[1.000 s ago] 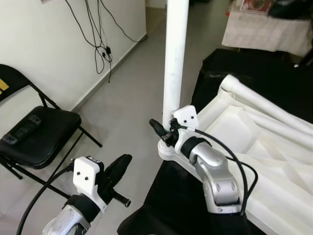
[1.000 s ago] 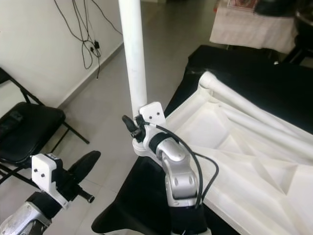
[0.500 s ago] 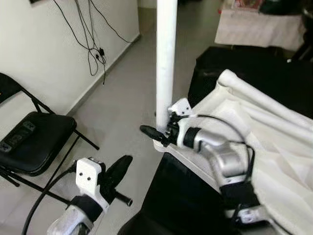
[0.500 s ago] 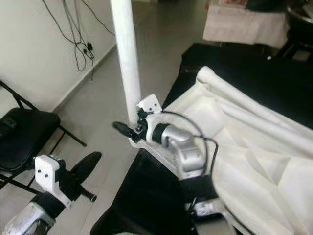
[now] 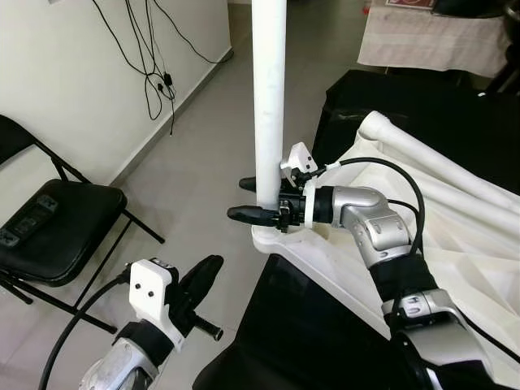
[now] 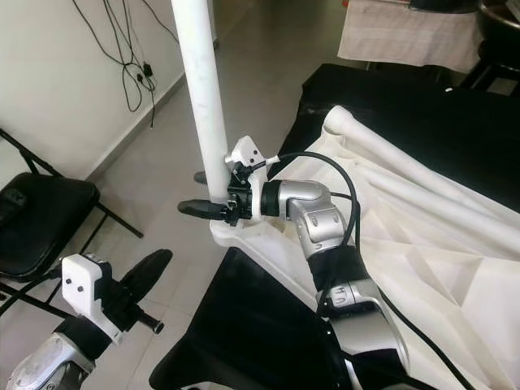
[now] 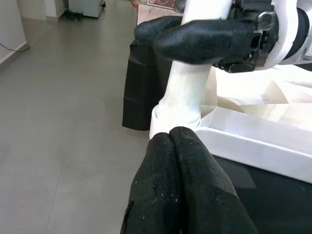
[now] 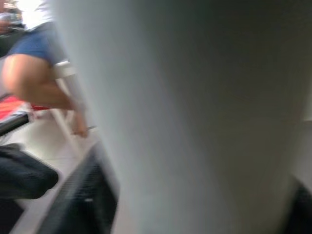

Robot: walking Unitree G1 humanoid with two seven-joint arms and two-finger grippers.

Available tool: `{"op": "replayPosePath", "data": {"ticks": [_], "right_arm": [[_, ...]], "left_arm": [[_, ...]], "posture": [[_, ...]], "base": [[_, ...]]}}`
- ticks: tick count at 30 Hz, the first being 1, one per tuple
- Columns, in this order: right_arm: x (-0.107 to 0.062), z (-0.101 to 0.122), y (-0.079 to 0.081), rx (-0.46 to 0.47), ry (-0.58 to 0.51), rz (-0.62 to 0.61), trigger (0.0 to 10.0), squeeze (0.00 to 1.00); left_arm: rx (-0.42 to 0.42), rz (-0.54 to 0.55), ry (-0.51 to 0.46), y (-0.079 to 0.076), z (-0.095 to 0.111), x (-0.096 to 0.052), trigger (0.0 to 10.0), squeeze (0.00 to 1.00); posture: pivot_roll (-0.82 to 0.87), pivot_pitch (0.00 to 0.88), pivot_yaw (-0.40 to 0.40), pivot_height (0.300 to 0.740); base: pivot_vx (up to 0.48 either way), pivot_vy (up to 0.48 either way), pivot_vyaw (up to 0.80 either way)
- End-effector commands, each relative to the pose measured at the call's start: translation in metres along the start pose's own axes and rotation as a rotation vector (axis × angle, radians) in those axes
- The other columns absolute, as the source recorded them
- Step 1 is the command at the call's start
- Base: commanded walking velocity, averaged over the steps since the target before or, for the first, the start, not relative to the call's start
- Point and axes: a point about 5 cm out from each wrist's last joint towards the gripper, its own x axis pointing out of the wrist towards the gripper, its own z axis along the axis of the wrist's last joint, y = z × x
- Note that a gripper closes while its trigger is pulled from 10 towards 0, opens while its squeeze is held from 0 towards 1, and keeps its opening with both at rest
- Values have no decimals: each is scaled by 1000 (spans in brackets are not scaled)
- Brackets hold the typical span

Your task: Building children table

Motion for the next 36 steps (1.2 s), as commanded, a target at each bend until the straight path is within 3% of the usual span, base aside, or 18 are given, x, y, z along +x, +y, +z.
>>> {"op": "replayPosePath", "data": {"ticks": [1, 6, 11, 13, 14, 15, 16, 17, 18, 19, 20, 21, 22, 24, 33, 34, 35, 36], "right_arm": [[5, 4, 4, 5, -22, 90, 0, 0], [2, 1, 3, 7, -9, 113, 0, 0], [-5, -8, 0, -4, 8, 47, 0, 0], [-17, -16, -4, -2, 4, -108, 0, 0], [-17, -16, -4, -2, 4, -108, 0, 0], [-29, -24, -7, 47, 6, -321, 0, 0], [-42, -38, -12, 45, 88, -711, 0, 0], [-42, -38, -12, 45, 88, -711, 0, 0], [-55, -47, -14, 30, 152, -996, 0, 0], [-63, -59, 2, 89, 180, -1143, 0, 0], [-63, -59, 2, 89, 180, -1143, 0, 0], [-67, -66, 14, 133, 189, -1196, 0, 0], [-62, -70, 20, 141, 192, -1136, 0, 0], [-53, -68, 17, 108, 184, -1069, 0, 0], [-32, -53, 7, 71, 147, -1004, 0, 0], [-24, -49, 7, 60, 153, -977, 6275, 0], [-15, -44, 10, 58, 143, -920, 10000, 0], [-15, -44, 10, 58, 143, -920, 10000, 0]], "left_arm": [[-11, -3, 1, -5, 0, -2, 10000, 0], [-16, -5, 1, -6, 0, -2, 10000, 0], [-20, -9, 1, -7, 0, -2, 10000, 0], [-22, -9, 1, -7, 0, -2, 10000, 0], [-22, -9, 1, -7, 0, -2, 10000, 0], [-21, -8, 2, -6, -1, -3, 10000, 0], [-20, -7, 4, -4, -1, -4, 10000, 0], [-20, -7, 4, -4, -1, -4, 10000, 0], [-19, -6, 5, -3, -1, -4, 10000, 0], [-19, -7, 5, -2, -1, -4, 10000, 0], [-19, -7, 5, -2, -1, -4, 10000, 0], [-19, -7, 5, -1, 0, -3, 10000, 0], [-18, -9, 7, 0, -1, -3, 10000, 0], [-18, -14, 11, 1, -2, -1, 10000, 0], [-10, 2, 3, 3, -2, 0, 10000, 0], [-8, 12, -1, 4, -2, 0, 10000, 0], [-8, 16, -3, 4, -1, 0, 10000, 0], [-8, 16, -3, 4, -1, 0, 10000, 0]], "posture": [[-33, 175, -6, 740], [-36, 176, -6, 740], [-44, 174, -9, 740], [-59, 172, -16, 740], [-59, 172, -16, 740], [-61, 171, -25, 740], [-71, 167, -23, 740], [-71, 167, -23, 740], [-76, 166, -19, 740], [-84, 167, -5, 740], [-84, 167, -5, 740], [-84, 167, -5, 740], [-97, 157, 9, 740], [-80, 148, 3, 740], [-72, 141, -8, 740], [-70, 140, -6, 740], [-65, 142, -4, 740], [-65, 142, -4, 740]], "base": [[0, 0, 0], [0, 0, 0], [0, 0, 0], [0, 0, 0], [0, 0, 0], [0, 0, 0], [0, 0, 0], [0, 0, 0], [0, 0, 0], [0, 0, 0], [0, 0, 0], [0, 0, 0], [0, 0, 0], [0, 0, 0], [0, 0, 0], [0, 0, 0], [0, 0, 0], [0, 0, 0]]}}
